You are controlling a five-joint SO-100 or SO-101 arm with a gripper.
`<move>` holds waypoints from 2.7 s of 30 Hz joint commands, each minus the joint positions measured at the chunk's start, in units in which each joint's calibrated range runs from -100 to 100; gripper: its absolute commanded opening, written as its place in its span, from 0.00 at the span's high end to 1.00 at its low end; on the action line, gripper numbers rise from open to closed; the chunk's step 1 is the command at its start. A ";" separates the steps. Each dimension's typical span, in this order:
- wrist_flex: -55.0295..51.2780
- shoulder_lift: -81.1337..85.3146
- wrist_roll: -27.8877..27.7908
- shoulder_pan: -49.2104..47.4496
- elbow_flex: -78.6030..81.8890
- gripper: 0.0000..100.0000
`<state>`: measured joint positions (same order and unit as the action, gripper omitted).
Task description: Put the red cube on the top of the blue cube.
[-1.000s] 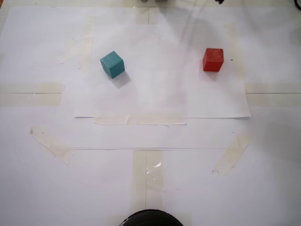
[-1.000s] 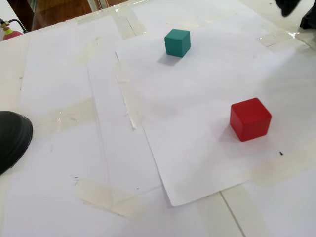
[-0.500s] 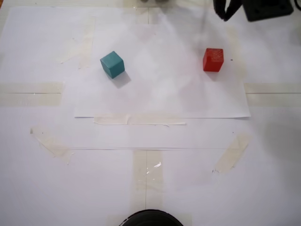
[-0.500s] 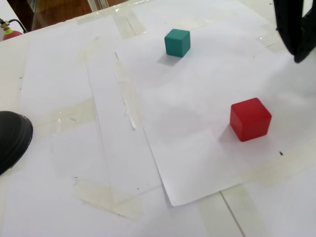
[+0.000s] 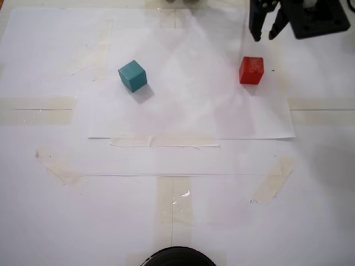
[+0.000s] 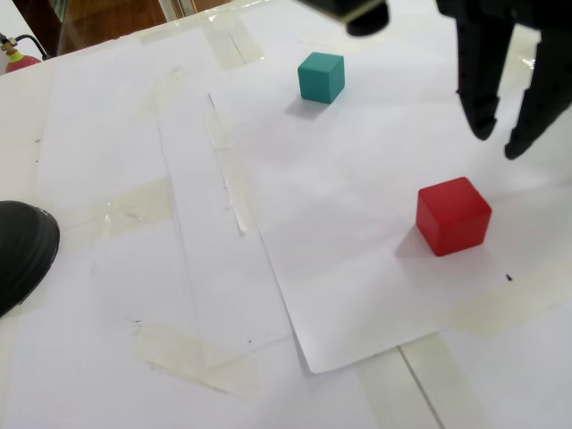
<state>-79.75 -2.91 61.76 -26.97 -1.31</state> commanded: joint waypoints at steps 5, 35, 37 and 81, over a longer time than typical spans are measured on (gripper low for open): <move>7.22 1.45 2.15 0.63 2.26 0.79; 28.67 1.45 4.05 -1.34 22.96 0.71; 29.97 1.28 4.05 -1.34 24.23 0.71; 36.98 0.07 4.93 -1.72 30.50 0.83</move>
<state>-44.94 -2.99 66.25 -27.56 29.06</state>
